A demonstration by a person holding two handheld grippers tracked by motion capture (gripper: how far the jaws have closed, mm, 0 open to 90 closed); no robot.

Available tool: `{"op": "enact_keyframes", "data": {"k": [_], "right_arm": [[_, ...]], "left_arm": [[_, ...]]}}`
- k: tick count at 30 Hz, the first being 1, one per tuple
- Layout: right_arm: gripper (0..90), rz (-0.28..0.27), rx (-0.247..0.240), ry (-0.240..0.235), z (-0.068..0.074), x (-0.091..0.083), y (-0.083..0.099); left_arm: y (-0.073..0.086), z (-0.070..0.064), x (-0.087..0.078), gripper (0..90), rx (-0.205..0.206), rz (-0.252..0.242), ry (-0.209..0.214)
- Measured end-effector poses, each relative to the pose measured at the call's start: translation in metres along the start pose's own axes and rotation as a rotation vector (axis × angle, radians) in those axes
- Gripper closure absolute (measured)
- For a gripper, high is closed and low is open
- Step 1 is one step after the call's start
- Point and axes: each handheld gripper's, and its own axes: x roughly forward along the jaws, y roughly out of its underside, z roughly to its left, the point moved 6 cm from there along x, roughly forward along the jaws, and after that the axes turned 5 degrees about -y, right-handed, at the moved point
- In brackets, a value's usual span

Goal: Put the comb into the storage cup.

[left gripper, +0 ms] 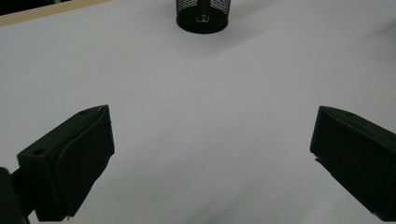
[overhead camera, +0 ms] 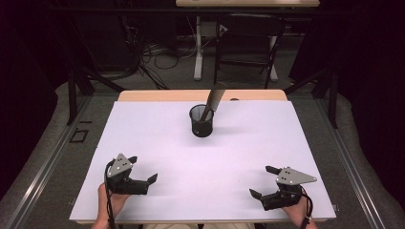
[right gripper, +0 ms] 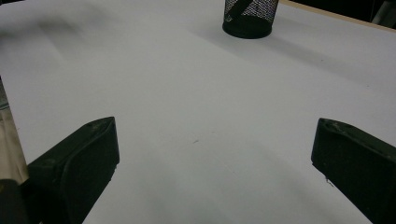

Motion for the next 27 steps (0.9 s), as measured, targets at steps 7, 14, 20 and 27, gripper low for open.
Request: {"op": "enact_keyframes", "data": {"k": [7,14,20,27], "right_arm": [[0.5,0.0,0.002,-0.001,0.0,0.0,0.0],[0.6,0.001,0.001,0.0,0.0,0.0,0.0],[0.5,0.002,0.0,0.0,0.0,0.0,0.0],[0.3,0.001,0.0,-0.003,0.0,0.0,0.0]], "left_arm": [[0.009,-0.002,-0.003,0.0,-0.001,-0.002,0.0],[0.012,-0.005,-0.008,0.0,0.014,-0.028,-0.013],[0.014,-0.006,-0.009,0.0,0.019,-0.038,-0.018],[0.015,-0.01,-0.006,0.0,0.04,-0.026,-0.009]]}}
